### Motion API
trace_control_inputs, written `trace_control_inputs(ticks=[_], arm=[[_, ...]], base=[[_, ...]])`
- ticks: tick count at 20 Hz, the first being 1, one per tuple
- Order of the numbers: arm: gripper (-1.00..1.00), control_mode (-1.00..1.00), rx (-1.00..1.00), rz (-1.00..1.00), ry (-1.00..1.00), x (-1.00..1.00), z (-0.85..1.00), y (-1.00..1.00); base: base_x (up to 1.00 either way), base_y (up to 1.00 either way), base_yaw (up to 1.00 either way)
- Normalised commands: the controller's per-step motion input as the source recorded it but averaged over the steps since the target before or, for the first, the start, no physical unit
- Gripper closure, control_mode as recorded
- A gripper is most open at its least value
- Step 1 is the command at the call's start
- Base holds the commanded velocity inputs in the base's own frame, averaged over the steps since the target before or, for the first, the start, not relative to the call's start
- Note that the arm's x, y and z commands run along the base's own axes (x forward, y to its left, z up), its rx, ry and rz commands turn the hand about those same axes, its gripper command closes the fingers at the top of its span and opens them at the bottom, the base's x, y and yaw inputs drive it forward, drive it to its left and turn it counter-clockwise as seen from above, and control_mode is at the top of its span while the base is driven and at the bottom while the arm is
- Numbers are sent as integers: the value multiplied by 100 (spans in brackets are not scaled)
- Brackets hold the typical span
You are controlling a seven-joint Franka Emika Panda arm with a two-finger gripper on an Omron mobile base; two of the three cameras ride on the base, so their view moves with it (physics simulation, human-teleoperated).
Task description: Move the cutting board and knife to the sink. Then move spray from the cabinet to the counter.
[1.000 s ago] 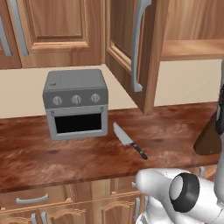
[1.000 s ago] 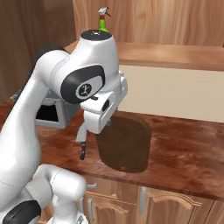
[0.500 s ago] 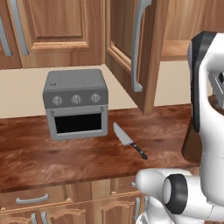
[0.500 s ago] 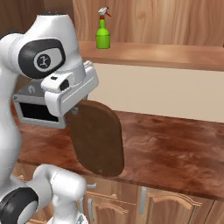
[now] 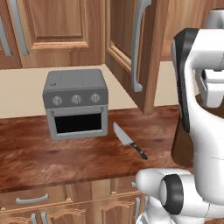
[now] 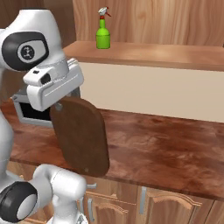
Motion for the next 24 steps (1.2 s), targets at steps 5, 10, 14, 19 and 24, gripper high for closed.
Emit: trace_control_inputs(ticks=[5,10,14,19,24], arm=[[100,-100,0,0,0,16,0,21],[100,-100,0,0,0,7,0,17],[100,-100,0,1,0,8,0,2],[100,-100,0,0,0,38,0,11],[100,-100,0,3,0,23,0,0]], base=[[0,0,0],[0,0,0],[0,0,0],[0,0,0],[0,0,0]])
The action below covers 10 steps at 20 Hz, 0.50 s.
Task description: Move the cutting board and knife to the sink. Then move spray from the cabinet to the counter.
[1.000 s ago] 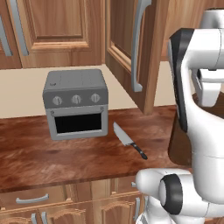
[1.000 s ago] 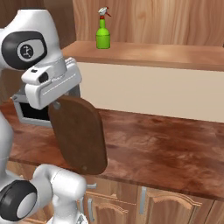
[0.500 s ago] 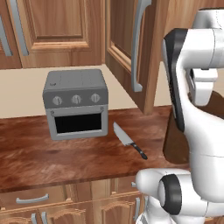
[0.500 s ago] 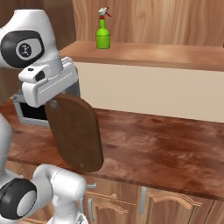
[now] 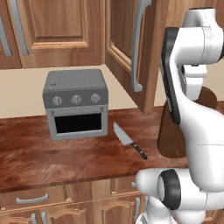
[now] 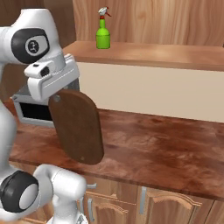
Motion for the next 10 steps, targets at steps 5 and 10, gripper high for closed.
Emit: trace_control_inputs(ticks=[5,10], arm=[[100,-100,0,1,1,5,0,3],[100,-100,0,0,0,0,0,2]], base=[[0,0,0],[0,0,0]])
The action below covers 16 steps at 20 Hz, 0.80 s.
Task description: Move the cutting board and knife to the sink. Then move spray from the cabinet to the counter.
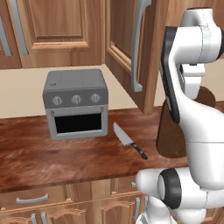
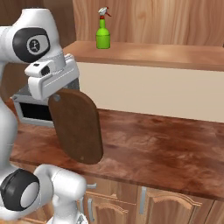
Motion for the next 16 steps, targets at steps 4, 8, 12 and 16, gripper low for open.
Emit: trace_control_inputs(ticks=[4,8,12,16], arm=[[100,100,0,0,0,0,0,0],[100,100,0,0,0,0,0,0],[100,100,0,0,0,0,0,0],[100,100,0,0,0,0,0,0]], base=[[0,0,0],[-16,0,1],[-86,-15,3],[-100,-44,13]])
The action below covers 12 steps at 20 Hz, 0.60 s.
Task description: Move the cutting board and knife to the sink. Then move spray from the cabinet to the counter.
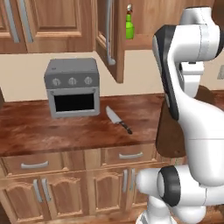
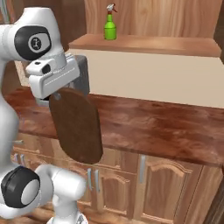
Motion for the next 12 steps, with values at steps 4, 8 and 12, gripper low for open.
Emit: trace_control_inputs(ticks=[4,8,12], arm=[[100,100,0,0,0,0,0,0],[100,100,0,0,0,0,0,0],[100,100,0,0,0,0,0,0]], base=[[-100,-24,27],[-87,-2,63],[-21,0,97]])
